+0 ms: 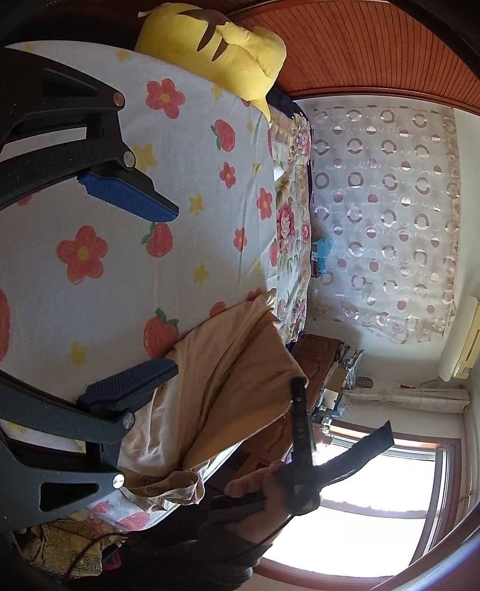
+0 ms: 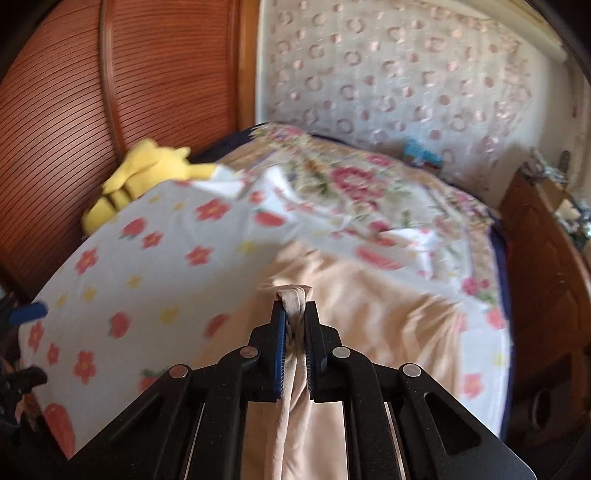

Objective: Fold small clothes

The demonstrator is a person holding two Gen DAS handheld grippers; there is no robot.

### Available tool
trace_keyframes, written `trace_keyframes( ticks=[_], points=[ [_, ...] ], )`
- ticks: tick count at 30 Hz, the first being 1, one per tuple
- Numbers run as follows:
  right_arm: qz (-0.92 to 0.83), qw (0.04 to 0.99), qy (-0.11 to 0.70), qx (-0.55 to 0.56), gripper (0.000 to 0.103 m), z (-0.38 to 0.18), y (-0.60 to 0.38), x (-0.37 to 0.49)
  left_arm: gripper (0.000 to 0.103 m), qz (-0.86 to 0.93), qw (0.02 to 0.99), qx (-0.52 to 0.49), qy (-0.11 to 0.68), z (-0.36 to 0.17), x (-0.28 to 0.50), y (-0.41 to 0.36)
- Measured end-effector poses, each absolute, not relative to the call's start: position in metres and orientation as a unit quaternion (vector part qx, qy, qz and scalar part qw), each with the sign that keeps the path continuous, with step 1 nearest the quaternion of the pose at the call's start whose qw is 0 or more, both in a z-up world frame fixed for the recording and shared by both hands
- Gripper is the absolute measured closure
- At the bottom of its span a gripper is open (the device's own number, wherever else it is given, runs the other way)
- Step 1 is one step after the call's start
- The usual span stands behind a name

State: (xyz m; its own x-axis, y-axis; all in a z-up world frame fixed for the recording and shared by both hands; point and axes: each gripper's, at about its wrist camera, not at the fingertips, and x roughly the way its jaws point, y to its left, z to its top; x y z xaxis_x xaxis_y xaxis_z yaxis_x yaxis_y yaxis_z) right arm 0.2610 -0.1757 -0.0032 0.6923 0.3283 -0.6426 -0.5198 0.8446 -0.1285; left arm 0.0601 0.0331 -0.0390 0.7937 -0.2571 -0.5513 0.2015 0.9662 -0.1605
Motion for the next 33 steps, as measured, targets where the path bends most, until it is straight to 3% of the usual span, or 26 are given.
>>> trace_keyframes(
  ticks=[8, 15, 17, 21, 28, 33],
  points=[
    [0.127, 0.931, 0.292, -0.181, 0.095, 0.013, -0.21, 0.304, 0.026, -0.124, 0.944, -0.042, 0.303, -0.042, 0.061, 0.029],
    [0.034, 0.933, 0.31, -0.179, 0.095, -0.023, -0.203, 0.343, 0.026, -0.126, 0.941, -0.035, 0.311, -0.047, 0.061, 0.024],
    [0.032, 0.932, 0.321, -0.165, 0.087, -0.028, -0.2, 0.347, 0.026, -0.128, 0.941, -0.034, 0.313, -0.048, 0.061, 0.022],
    [0.029, 0.934, 0.324, -0.15, 0.083, -0.02, -0.205, 0.343, 0.026, -0.132, 0.939, -0.034, 0.315, -0.049, 0.062, 0.019],
    [0.089, 0.941, 0.304, -0.123, 0.069, -0.007, -0.236, 0.272, 0.026, -0.147, 0.938, -0.024, 0.315, -0.046, 0.061, 0.004],
    [0.129, 0.937, 0.304, -0.115, 0.068, -0.025, -0.242, 0.21, 0.026, -0.164, 0.932, -0.016, 0.322, -0.049, 0.061, -0.01]
  ],
)
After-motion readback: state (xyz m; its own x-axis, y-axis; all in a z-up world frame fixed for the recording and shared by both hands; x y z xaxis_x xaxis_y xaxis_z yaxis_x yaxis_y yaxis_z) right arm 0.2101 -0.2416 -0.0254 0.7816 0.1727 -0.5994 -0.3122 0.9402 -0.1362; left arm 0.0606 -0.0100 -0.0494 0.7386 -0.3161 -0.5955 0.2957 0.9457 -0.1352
